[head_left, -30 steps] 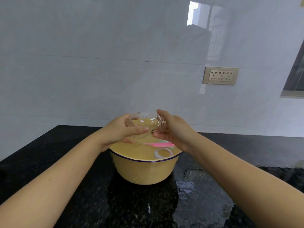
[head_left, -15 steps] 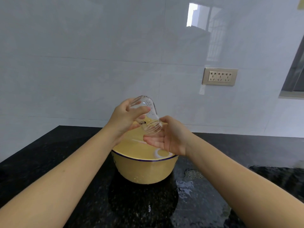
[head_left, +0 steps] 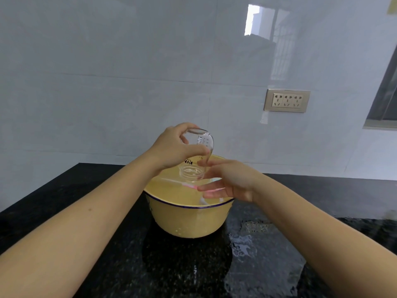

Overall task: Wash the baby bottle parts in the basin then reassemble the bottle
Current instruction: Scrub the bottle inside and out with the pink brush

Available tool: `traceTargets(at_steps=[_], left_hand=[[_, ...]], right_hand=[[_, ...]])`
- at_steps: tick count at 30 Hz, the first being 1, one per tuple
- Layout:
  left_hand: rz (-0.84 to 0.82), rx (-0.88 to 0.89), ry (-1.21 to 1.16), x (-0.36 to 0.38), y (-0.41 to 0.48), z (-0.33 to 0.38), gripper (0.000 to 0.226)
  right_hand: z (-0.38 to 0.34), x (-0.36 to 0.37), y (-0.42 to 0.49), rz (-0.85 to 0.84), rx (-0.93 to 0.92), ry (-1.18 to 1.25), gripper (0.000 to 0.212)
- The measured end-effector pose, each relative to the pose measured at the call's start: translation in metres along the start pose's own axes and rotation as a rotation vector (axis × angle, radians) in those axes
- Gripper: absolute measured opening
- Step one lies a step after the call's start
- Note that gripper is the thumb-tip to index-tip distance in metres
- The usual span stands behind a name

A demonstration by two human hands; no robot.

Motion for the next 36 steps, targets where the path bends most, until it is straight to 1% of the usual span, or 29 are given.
traceTargets(at_steps=[3, 4, 6, 9, 11, 12, 14, 16, 20, 21, 23, 26, 28, 30, 34, 36], left_hand=[[-0.01, 0.029, 0.021, 0.0, -0.001, 0.004, 0.082], [-0.013, 0.035, 0.034, -0.001, -0.001, 0.005, 0.08], [-0.008, 0.041, 0.044, -0.002, -0.002, 0.007, 0.076], [0.019, -0.004, 0.011, -0.005, -0.006, 0.009, 0.071], [0.054, -0.07, -0.058, -0.007, -0.009, 0.008, 0.063], [0.075, -0.108, -0.113, -0.007, -0.011, 0.007, 0.057], [0.113, -0.186, -0.216, -0.006, -0.015, 0.005, 0.049], [0.138, -0.284, -0.304, -0.004, -0.02, 0.001, 0.047], [0.108, -0.531, -0.544, 0.006, -0.037, -0.007, 0.035], [0.092, -0.583, -0.599, 0.009, -0.042, -0.008, 0.035], [0.066, -0.665, -0.72, 0.015, -0.049, -0.01, 0.044], [0.012, -0.728, -0.888, 0.024, -0.057, -0.007, 0.051], [-0.037, -0.758, -0.984, 0.03, -0.061, -0.003, 0.057], [-0.068, -0.776, -1.043, 0.037, -0.065, -0.001, 0.066], [-0.13, -0.773, -1.076, 0.045, -0.071, 0.004, 0.059], [-0.133, -0.76, -1.046, 0.043, -0.071, 0.003, 0.055]], right_hand=[[-0.001, 0.0, -0.006, -0.053, -0.111, -0.148, 0.074], [-0.001, 0.001, -0.008, -0.059, -0.147, -0.178, 0.08], [-0.004, 0.0, -0.011, -0.028, -0.225, -0.205, 0.079], [-0.006, -0.007, -0.011, 0.076, -0.323, -0.232, 0.073], [-0.006, -0.011, -0.011, 0.108, -0.366, -0.259, 0.073], [-0.006, -0.011, -0.011, 0.113, -0.39, -0.268, 0.077], [-0.004, -0.014, -0.011, 0.125, -0.42, -0.258, 0.092], [-0.003, -0.015, -0.012, 0.138, -0.444, -0.219, 0.101], [-0.006, -0.018, -0.013, 0.22, -0.496, -0.074, 0.104], [-0.007, -0.019, -0.013, 0.244, -0.506, -0.042, 0.104], [-0.008, -0.02, -0.013, 0.282, -0.496, 0.03, 0.102], [-0.01, -0.018, -0.011, 0.261, -0.447, 0.237, 0.095], [-0.014, -0.014, -0.012, 0.239, -0.427, 0.331, 0.085], [-0.017, -0.009, -0.013, 0.228, -0.427, 0.346, 0.074], [-0.018, -0.009, -0.008, 0.249, -0.434, 0.348, 0.051], [-0.018, -0.012, -0.006, 0.25, -0.44, 0.32, 0.046]])
Point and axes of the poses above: each hand's wrist, its own y-axis towards the middle knuckle, its own x-axis out of the palm, z = x × y, the point moved 4 cm from there along y, towards the middle knuckle, and after that the axes turned 11 degrees about z, right-handed, at the moved point
